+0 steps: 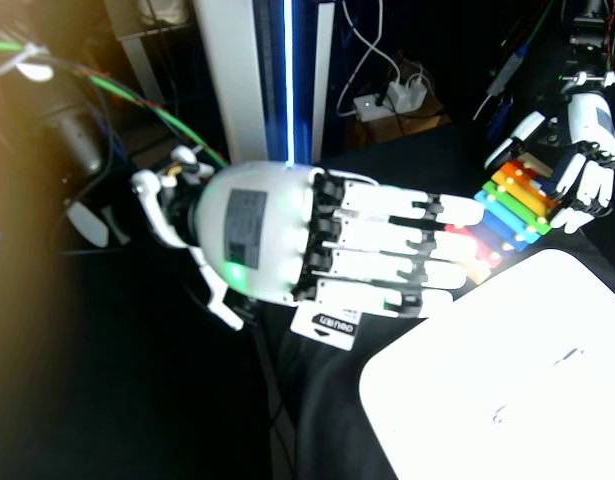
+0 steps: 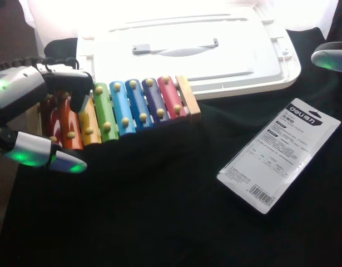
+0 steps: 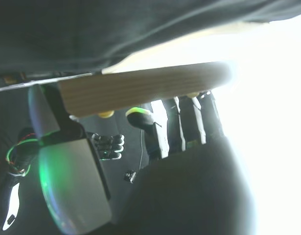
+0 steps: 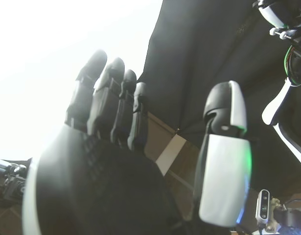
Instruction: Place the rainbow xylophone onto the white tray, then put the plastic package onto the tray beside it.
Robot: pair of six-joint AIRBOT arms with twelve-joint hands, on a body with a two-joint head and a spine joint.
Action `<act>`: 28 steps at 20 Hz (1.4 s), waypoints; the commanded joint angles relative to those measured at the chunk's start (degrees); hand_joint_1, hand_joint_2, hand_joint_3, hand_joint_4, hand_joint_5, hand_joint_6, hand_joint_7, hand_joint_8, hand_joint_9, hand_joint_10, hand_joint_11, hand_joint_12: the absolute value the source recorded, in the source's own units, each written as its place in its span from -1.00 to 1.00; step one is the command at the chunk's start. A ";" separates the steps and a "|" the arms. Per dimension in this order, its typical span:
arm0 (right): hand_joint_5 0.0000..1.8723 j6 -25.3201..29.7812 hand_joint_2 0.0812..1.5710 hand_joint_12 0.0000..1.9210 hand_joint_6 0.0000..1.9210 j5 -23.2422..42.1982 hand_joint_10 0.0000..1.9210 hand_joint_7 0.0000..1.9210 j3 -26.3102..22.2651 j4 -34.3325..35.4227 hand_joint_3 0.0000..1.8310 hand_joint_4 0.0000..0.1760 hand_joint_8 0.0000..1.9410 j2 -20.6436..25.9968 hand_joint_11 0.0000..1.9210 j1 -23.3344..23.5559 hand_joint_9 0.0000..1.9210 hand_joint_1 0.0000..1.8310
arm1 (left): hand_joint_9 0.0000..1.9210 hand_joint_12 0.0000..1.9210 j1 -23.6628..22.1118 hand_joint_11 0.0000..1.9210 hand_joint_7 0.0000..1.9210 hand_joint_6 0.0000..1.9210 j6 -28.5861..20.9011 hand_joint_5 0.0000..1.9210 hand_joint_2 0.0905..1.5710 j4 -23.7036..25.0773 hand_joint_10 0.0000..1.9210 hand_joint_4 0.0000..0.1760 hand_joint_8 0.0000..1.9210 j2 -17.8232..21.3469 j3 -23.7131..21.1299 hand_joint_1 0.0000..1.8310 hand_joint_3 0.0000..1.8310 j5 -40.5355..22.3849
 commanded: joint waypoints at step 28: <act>-0.53 0.60 0.13 -0.59 -1.00 6.94 -1.00 -0.47 -0.21 2.01 -0.99 -0.80 -1.00 -0.40 -0.56 0.69 -0.43 0.18 | -0.10 1.00 -20.61 0.04 -0.18 1.00 -0.12 -0.28 -0.35 -3.16 0.79 -1.00 1.00 -14.12 20.84 0.86 0.22 12.43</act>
